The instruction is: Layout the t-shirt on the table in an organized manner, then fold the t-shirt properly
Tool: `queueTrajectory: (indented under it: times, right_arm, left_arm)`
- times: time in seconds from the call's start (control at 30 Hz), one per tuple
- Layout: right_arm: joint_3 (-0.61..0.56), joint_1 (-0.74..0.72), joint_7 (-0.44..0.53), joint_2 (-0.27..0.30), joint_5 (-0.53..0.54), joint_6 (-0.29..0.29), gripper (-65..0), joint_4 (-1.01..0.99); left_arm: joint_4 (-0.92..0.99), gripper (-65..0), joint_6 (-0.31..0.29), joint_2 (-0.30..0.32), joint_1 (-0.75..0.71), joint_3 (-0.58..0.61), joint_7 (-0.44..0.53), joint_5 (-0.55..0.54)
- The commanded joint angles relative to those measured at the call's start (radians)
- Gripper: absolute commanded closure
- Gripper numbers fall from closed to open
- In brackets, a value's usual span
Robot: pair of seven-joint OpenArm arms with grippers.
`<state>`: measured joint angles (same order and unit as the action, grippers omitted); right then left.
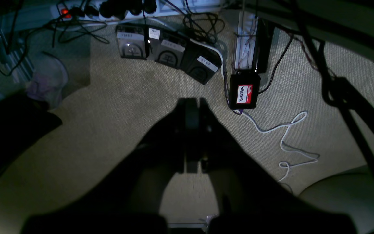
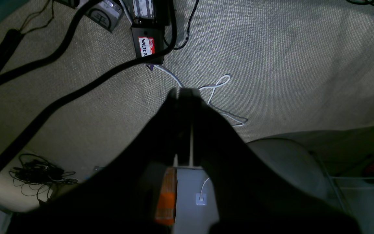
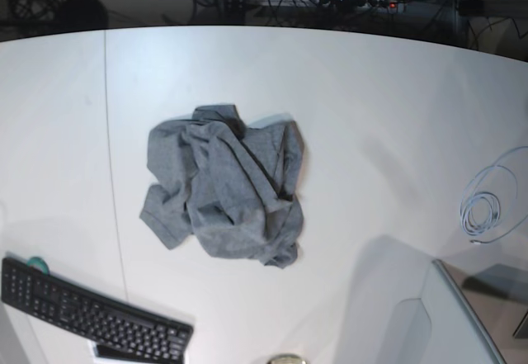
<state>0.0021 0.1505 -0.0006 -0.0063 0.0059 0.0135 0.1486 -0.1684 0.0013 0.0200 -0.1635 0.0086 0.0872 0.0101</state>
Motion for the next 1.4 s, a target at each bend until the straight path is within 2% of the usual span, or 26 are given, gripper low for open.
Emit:
queueTrajectory:
  times: [0.0,0.37,1.0,1.1,1.17,1.23,1.3,1.37]
  right_arm:
    - [-0.001,0.005,0.001,-0.004,-0.005,-0.011,0.0,-0.001]
    - [0.002,0.018,0.001,-0.002,-0.005,-0.011,0.0,0.006]
    - [0.002,0.018,0.001,-0.002,-0.005,-0.011,0.0,0.007]
    - [0.003,0.050,0.001,0.004,-0.004,-0.011,0.0,0.010]
    - [0.045,0.085,0.001,0.035,-0.004,-0.011,0.0,0.052]
    - [0.149,0.151,-0.002,0.050,-0.004,-0.010,0.0,0.128]
    - [0.249,0.235,-0.006,0.052,-0.008,-0.007,0.0,0.245]
    - [0.281,0.318,-0.009,0.052,-0.008,-0.007,0.0,0.365]
  left_arm:
    - [0.000,0.0,0.004,0.004,-0.008,0.003,0.003,0.001]
    - [0.000,0.0,0.004,0.030,-0.008,0.003,0.003,0.001]
    - [0.000,0.0,0.004,0.030,-0.008,0.003,0.004,0.000]
    - [-0.013,0.0,0.004,0.047,-0.032,0.003,0.007,0.000]
    - [-0.079,0.0,0.004,0.074,-0.078,0.003,0.052,-0.005]
    - [-0.173,0.0,0.004,0.108,-0.160,0.003,0.127,-0.003]
    - [-0.267,0.0,0.004,0.139,-0.238,0.003,0.173,0.000]
    - [-0.348,0.0,0.004,0.166,-0.310,0.003,0.185,-0.003]
